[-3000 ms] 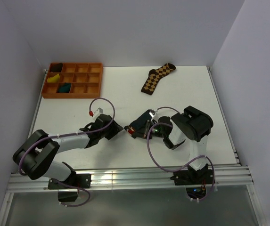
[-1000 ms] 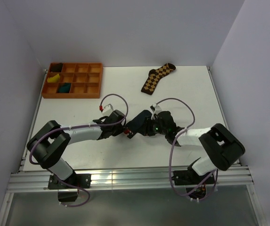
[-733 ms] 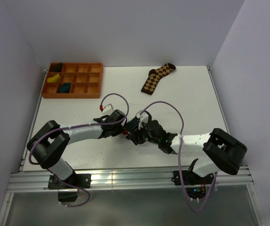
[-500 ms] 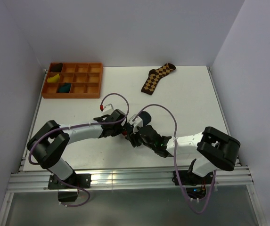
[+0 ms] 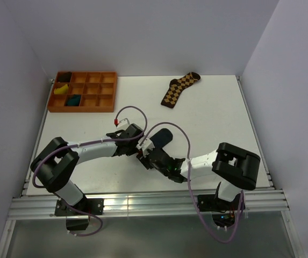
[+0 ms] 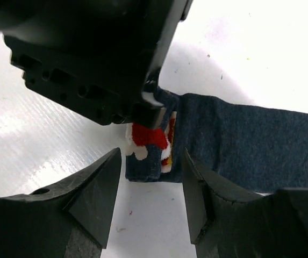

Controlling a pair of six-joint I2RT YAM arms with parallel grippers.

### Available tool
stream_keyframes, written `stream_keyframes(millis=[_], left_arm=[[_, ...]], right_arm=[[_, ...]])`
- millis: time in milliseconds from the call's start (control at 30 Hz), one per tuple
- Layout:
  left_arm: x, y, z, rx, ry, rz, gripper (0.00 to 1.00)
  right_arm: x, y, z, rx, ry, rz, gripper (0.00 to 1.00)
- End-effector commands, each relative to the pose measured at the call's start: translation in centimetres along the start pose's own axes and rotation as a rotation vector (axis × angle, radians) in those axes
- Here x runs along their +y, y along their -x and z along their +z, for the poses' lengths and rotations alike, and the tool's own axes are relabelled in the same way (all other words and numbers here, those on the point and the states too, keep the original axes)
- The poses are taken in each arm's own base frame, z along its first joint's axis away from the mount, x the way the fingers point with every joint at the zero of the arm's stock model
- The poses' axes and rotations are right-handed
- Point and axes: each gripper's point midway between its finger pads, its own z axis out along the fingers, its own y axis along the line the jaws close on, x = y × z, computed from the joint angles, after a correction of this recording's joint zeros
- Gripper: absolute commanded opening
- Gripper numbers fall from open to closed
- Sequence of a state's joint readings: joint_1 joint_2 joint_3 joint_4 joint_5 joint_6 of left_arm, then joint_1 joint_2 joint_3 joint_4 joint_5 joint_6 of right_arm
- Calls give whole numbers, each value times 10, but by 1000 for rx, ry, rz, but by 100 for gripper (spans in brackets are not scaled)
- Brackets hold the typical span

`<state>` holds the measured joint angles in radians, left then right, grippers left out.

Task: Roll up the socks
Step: Roll the sock at the center of the board.

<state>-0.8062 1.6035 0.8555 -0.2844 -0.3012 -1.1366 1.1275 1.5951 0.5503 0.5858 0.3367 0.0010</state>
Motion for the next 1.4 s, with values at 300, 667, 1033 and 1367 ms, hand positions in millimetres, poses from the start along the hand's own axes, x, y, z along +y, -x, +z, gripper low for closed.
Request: stream_keyframes(millis=[300,667,1033,1367], left_arm=[[-9,-7,1,36,-9,31,0],[-10,-10,2,49,-25,1,2],[3,-2,-1,34,-48,-115,17],[-6,15,-19,-14,-215,-297,58]], right_arm=[[25,-2,15,4,0,-89,54],[23,-17,17,32,-29,-24,13],[6,-33,6,89,84,260,0],[-10,-41,1,153,213,530,0]])
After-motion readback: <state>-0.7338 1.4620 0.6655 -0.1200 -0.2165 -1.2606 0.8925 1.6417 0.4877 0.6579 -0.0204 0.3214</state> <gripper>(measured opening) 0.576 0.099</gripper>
